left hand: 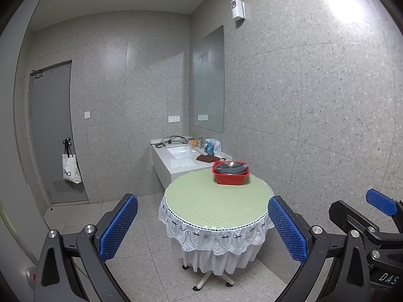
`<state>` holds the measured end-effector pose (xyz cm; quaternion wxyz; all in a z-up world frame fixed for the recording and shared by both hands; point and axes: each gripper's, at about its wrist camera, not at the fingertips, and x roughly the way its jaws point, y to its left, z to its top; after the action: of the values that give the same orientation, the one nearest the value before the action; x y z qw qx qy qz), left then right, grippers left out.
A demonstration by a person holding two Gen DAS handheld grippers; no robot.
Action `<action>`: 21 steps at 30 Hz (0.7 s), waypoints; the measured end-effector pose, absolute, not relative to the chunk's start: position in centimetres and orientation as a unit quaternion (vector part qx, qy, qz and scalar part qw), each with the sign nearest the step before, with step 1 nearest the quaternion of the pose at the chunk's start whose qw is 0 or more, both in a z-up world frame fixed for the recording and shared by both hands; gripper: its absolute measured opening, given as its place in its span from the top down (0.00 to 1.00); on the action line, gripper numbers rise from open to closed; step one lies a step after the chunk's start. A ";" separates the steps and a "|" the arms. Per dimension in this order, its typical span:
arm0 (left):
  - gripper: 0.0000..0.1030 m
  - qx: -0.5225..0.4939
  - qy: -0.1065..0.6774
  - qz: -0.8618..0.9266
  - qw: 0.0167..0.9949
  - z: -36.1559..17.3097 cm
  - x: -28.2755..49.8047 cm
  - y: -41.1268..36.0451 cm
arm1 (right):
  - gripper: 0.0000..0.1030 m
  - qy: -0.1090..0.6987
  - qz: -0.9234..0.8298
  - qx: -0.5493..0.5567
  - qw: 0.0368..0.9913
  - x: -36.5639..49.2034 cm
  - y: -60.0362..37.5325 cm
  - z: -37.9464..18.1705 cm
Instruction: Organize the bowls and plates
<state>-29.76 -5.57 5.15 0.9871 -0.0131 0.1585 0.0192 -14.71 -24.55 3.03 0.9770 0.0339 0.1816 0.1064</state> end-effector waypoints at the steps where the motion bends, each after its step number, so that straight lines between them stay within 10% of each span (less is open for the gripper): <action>1: 0.01 -0.013 0.158 0.019 0.987 5.0 -29.9 -5.6 | 0.00 0.181 0.106 0.033 0.977 -14.7 -24.5 3.0; 21: 0.01 -0.014 0.154 0.019 0.988 4.4 -29.5 -6.4 | 0.00 0.166 0.099 0.026 0.981 -14.5 -25.2 2.9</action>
<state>-29.50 -6.35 4.41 0.9878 -0.0136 0.1539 0.0187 -14.55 -25.21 2.90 0.9808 0.0262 0.1658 0.0993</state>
